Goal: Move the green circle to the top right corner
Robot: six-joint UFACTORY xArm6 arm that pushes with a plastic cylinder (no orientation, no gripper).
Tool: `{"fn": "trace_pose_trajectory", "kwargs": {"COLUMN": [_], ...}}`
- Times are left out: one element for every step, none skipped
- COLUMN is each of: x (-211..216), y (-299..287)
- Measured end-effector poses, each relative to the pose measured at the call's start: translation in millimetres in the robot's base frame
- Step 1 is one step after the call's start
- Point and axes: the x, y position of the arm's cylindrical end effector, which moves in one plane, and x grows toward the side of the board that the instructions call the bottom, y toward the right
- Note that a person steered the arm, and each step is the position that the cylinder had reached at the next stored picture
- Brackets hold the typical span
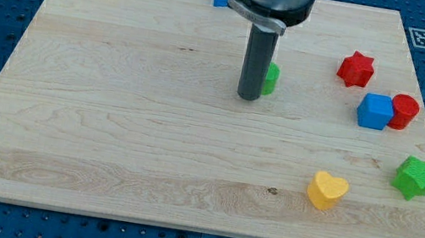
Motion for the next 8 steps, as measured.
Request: {"fn": "trace_pose_trajectory", "kwargs": {"x": [-26.9,-27.6,-35.3,-59.1,-87.2,-115.3,-143.1,-162.0], "y": [5.1,36.8,63.3,74.5,84.9,86.7,94.3,111.3]}}
